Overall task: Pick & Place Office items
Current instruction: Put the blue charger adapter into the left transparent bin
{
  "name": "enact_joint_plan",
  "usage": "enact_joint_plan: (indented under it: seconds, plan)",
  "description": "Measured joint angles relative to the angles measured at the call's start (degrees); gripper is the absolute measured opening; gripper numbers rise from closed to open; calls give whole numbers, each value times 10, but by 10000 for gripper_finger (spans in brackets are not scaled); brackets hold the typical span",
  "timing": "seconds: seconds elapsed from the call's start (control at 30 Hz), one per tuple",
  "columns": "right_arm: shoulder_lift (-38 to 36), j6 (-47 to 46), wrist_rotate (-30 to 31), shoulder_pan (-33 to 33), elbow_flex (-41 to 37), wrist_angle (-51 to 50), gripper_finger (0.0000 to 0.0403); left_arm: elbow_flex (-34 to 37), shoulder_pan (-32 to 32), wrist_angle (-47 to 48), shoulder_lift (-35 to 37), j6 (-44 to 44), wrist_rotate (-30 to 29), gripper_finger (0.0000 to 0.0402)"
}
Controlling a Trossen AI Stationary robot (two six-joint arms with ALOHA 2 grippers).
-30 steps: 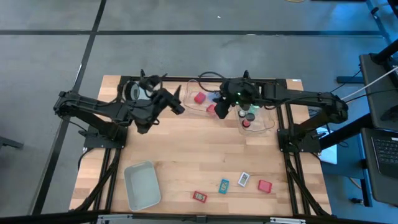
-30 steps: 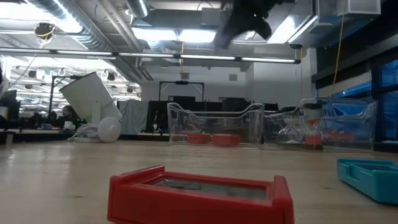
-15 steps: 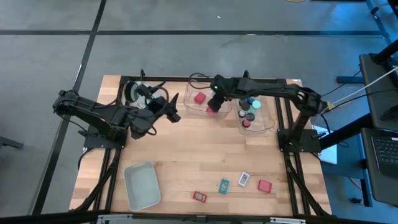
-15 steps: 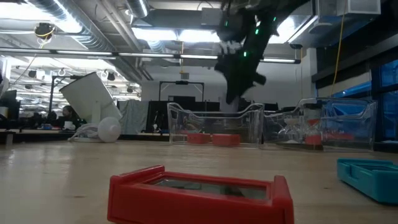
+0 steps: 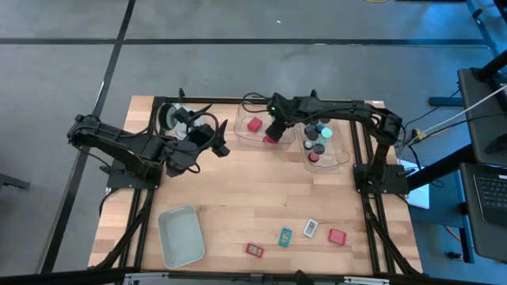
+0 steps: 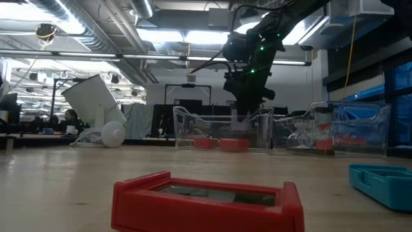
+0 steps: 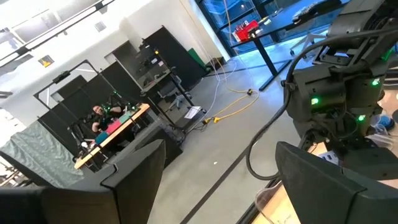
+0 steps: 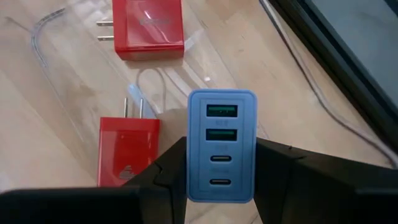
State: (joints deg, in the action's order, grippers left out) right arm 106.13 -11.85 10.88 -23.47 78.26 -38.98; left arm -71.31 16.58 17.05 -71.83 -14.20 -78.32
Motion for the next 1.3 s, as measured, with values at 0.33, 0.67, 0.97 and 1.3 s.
enact_joint_plan:
  seconds: [0.33,0.67,0.97,1.3]
  plan:
    - [1,19,-25,-6,0,2,123,0,0,12,0,1,17,301]
    - [31,23,-28,-6,1,32,123,0,0,19,0,0,17,301]
    - [44,35,-28,-6,0,35,123,0,0,30,0,0,17,301]
    - [44,22,-28,-6,0,44,247,0,0,30,0,0,17,301]
